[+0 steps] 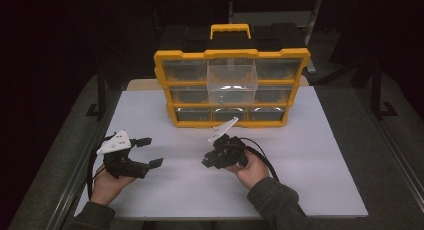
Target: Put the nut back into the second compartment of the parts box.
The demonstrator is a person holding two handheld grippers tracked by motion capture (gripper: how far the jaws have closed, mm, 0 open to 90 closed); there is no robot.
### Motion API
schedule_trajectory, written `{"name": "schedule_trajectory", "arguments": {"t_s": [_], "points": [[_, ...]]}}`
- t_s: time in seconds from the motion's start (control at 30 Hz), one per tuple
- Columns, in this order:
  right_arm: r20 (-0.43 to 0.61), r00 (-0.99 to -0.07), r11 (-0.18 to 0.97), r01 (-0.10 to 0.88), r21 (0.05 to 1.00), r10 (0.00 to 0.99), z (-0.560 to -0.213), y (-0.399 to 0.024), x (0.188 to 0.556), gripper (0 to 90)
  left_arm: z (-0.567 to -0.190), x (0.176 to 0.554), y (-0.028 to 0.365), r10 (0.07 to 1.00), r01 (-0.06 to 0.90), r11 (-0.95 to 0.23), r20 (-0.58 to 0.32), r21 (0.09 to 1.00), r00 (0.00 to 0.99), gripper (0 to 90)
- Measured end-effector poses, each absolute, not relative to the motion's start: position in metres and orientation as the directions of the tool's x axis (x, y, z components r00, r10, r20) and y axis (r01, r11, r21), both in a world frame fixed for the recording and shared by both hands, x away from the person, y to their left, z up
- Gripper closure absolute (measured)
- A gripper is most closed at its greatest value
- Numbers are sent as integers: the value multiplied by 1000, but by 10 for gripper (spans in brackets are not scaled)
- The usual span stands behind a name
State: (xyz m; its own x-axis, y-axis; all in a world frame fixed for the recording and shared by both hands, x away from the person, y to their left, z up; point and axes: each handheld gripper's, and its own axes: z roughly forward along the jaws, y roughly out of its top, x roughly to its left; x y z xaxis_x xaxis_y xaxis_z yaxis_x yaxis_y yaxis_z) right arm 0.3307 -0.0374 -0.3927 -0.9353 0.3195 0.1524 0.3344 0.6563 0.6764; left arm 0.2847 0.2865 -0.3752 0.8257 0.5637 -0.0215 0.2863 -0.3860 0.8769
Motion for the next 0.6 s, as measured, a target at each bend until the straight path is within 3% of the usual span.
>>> {"name": "schedule_trajectory", "arguments": {"t_s": [0.6], "points": [[195, -946, 662, 321, 678, 258, -343, -58, 322, 688, -375, 285, 286, 563, 280, -378, -21, 883, 826, 169]]}}
